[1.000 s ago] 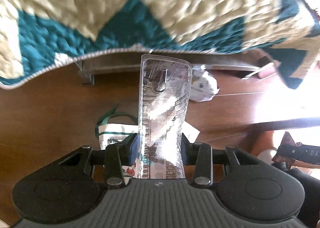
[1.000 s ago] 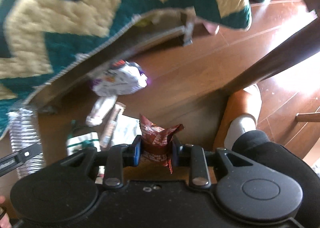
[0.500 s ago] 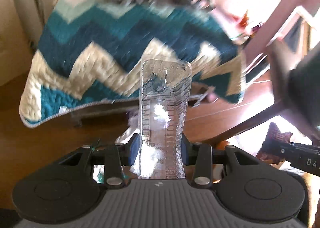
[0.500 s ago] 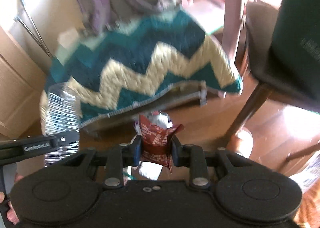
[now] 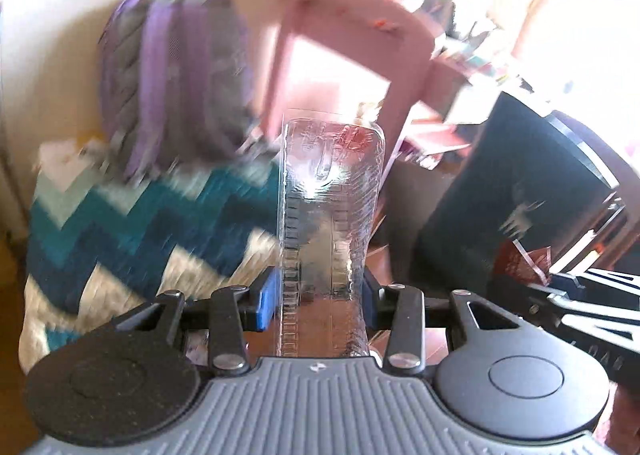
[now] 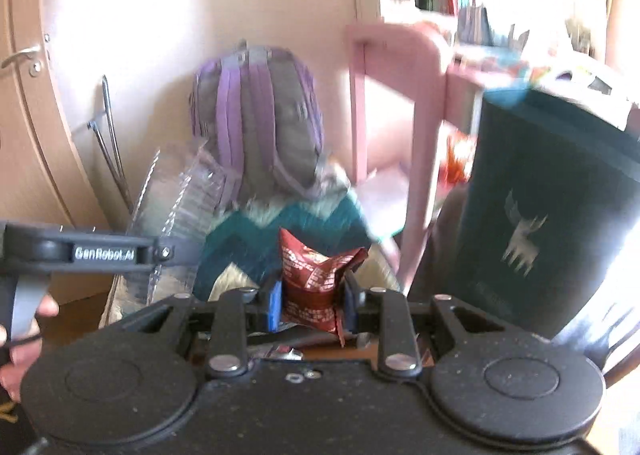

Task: Collect trash
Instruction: 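Lift and carry the plastic tray and red wrapper to the teal bin, then open both grippers over the teal bin to drop the tray and wrapper, then move both tools back down to the trash on the floor, then grasp the white tissue with right gripper while left grasps the Christmas tote bag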

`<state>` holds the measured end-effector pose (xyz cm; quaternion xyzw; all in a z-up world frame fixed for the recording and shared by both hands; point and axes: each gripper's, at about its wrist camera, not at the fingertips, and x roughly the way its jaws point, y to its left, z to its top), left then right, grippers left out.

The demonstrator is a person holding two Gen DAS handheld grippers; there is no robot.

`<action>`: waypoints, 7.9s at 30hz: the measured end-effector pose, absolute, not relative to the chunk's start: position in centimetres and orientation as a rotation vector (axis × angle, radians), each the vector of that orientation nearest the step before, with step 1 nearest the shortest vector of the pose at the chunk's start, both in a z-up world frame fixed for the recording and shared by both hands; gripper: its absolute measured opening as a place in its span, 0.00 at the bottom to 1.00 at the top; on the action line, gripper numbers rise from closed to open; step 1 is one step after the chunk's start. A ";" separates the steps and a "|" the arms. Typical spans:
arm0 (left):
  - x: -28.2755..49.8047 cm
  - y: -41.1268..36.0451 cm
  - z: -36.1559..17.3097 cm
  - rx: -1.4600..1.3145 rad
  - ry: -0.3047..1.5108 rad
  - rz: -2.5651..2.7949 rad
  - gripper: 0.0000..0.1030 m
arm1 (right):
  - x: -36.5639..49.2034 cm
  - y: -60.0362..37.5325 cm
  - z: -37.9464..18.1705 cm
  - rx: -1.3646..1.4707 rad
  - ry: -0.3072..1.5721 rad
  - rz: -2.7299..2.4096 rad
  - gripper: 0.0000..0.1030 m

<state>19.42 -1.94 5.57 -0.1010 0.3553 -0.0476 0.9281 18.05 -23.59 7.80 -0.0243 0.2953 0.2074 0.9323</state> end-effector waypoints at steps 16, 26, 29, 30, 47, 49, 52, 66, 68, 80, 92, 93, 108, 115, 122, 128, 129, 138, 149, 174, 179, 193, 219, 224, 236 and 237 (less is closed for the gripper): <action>27.4 -15.4 19.4 -0.059 0.525 -0.317 0.39 | 23.1 -35.0 15.5 -0.013 0.432 0.218 0.27; 34.3 -24.0 21.9 -0.006 0.509 -0.371 0.40 | 27.2 -40.1 15.5 -0.028 0.473 0.128 0.27; 36.3 -26.0 21.0 0.006 0.534 -0.376 0.40 | 28.6 -40.8 14.6 -0.038 0.502 0.112 0.27; 37.0 -26.7 20.7 0.012 0.545 -0.379 0.40 | 28.9 -40.9 14.2 -0.041 0.513 0.109 0.27; 44.9 -33.4 12.4 0.192 0.777 -0.369 0.40 | 34.1 -41.7 9.9 -0.088 0.656 0.112 0.30; 45.1 -33.8 11.7 0.209 0.796 -0.378 0.41 | 34.2 -41.8 9.6 -0.082 0.668 0.120 0.32; 45.3 -34.0 10.9 0.225 0.812 -0.373 0.42 | 34.5 -42.0 9.4 -0.071 0.678 0.111 0.33; 44.4 -33.3 10.7 0.196 0.822 -0.368 0.71 | 33.5 -42.4 10.2 -0.023 0.651 0.100 0.55; 43.9 -32.9 11.1 0.184 0.812 -0.366 0.71 | 33.0 -42.2 10.6 -0.023 0.645 0.104 0.56; 38.7 -29.5 14.9 0.126 0.729 -0.385 0.73 | 29.1 -40.9 13.4 -0.025 0.601 0.119 0.59; 31.9 -23.4 18.7 0.065 0.633 -0.369 0.77 | 24.1 -37.6 16.8 -0.069 0.528 0.178 0.63; 31.3 -22.9 18.9 0.064 0.625 -0.367 0.77 | 23.7 -37.3 17.0 -0.071 0.524 0.186 0.63; 22.7 -10.6 18.1 -0.031 0.595 -0.284 0.81 | 20.1 -26.9 16.5 -0.155 0.529 0.405 0.66; 19.4 -3.3 15.4 -0.096 0.588 -0.188 0.94 | 19.7 -20.2 13.5 -0.190 0.574 0.531 0.66; 16.3 3.8 9.6 -0.157 0.569 -0.058 0.98 | 20.5 -13.2 7.2 -0.214 0.654 0.641 0.66; 16.8 10.0 1.2 -0.249 0.706 0.046 0.98 | 22.7 -8.7 -1.5 -0.212 0.783 0.657 0.67; 17.0 10.9 -0.6 -0.266 0.735 0.059 0.98 | 23.2 -8.1 -3.2 -0.211 0.811 0.649 0.67; 18.9 16.4 -16.5 -0.375 0.999 0.221 0.98 | 27.5 -4.9 -17.8 -0.172 1.085 0.574 0.67; 21.6 20.4 -34.7 -0.517 1.402 0.380 0.98 | 31.1 -2.0 -35.2 -0.187 1.393 0.471 0.66; 23.1 19.6 -57.2 -0.446 1.742 0.286 0.98 | 30.2 2.7 -56.5 -0.356 1.636 0.444 0.66; 22.7 19.6 -58.2 -0.455 1.743 0.292 0.98 | 28.8 3.7 -56.7 -0.449 1.576 0.431 0.68; 21.4 21.9 -58.9 -0.527 1.733 0.372 0.38 | 28.4 4.7 -56.1 -0.457 1.594 0.429 0.02; 22.3 20.8 -41.6 -0.443 1.517 0.243 0.01 | 28.4 0.8 -35.3 -0.316 1.347 0.484 0.02; 21.9 21.4 -42.8 -0.537 1.531 0.262 0.06 | 28.5 0.4 -34.1 -0.264 1.327 0.508 0.02; 20.9 25.1 -50.1 -0.726 1.641 0.422 0.79 | 30.9 1.3 -38.1 -0.131 1.463 0.482 0.02; 20.6 25.4 -51.0 -0.730 1.659 0.433 0.79 | 30.9 1.3 -38.2 -0.122 1.476 0.483 0.02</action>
